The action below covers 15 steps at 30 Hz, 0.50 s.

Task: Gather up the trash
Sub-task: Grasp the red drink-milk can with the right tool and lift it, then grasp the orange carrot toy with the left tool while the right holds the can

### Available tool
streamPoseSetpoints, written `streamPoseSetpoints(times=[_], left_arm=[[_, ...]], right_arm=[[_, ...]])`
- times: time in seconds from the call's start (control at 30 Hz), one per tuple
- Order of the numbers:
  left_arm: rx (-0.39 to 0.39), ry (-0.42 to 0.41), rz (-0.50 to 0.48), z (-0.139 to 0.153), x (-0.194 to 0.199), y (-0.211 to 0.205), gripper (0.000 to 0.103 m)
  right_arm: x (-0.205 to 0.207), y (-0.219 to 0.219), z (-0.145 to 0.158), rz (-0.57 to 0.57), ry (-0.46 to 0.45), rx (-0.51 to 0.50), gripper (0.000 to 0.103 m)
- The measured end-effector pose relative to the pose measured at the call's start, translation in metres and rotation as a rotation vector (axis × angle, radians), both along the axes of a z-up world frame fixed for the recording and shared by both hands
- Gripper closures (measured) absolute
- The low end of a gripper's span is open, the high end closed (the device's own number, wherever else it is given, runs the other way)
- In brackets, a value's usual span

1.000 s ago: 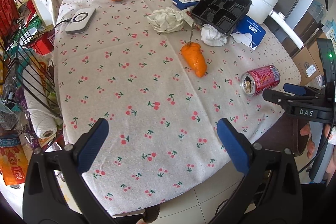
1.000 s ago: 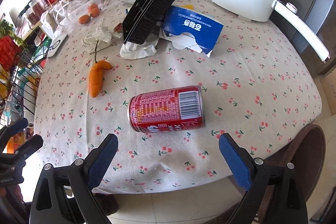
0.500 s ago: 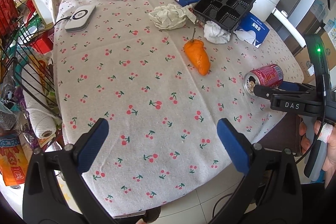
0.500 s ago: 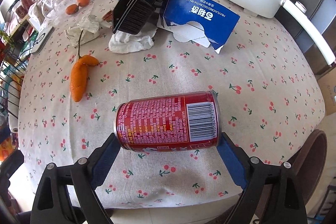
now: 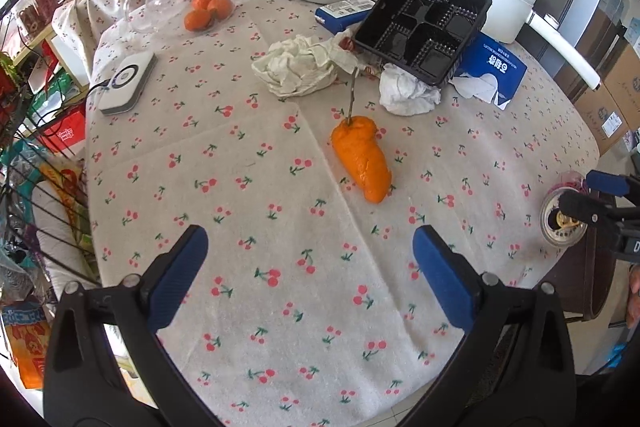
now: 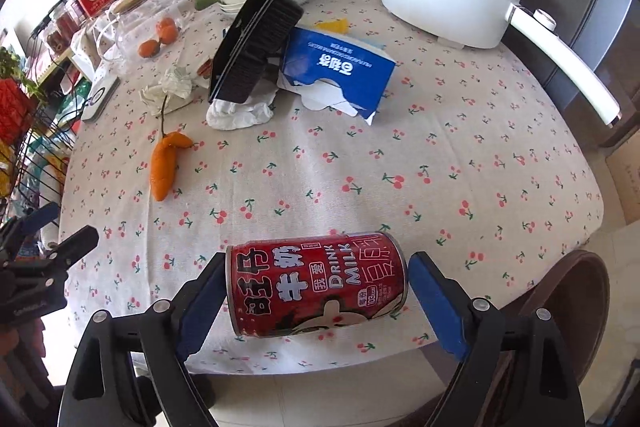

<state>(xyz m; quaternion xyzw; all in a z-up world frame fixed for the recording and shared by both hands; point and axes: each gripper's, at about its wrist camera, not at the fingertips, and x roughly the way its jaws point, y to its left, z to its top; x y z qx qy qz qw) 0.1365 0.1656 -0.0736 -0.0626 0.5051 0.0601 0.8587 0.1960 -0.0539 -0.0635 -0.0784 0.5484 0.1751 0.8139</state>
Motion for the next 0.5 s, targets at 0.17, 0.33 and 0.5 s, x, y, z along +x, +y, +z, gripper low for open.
streamPoseSetpoints(times=[0.17, 0.33, 0.5], left_arm=[[-0.074, 0.002, 0.012, -0.015, 0.032, -0.008, 0.022], [-0.065, 0.004, 0.036, -0.030, 0.052, -0.011, 0.037], [-0.100, 0.033, 0.067, -0.040, 0.056, -0.010, 0.054]], right_arm=[[0.009, -0.024, 0.002, -0.026, -0.003, 0.027, 0.024], [0.011, -0.039, 0.008, -0.035, -0.007, 0.055, 0.037], [0.013, -0.044, 0.001, -0.042, 0.036, 0.082, 0.017]])
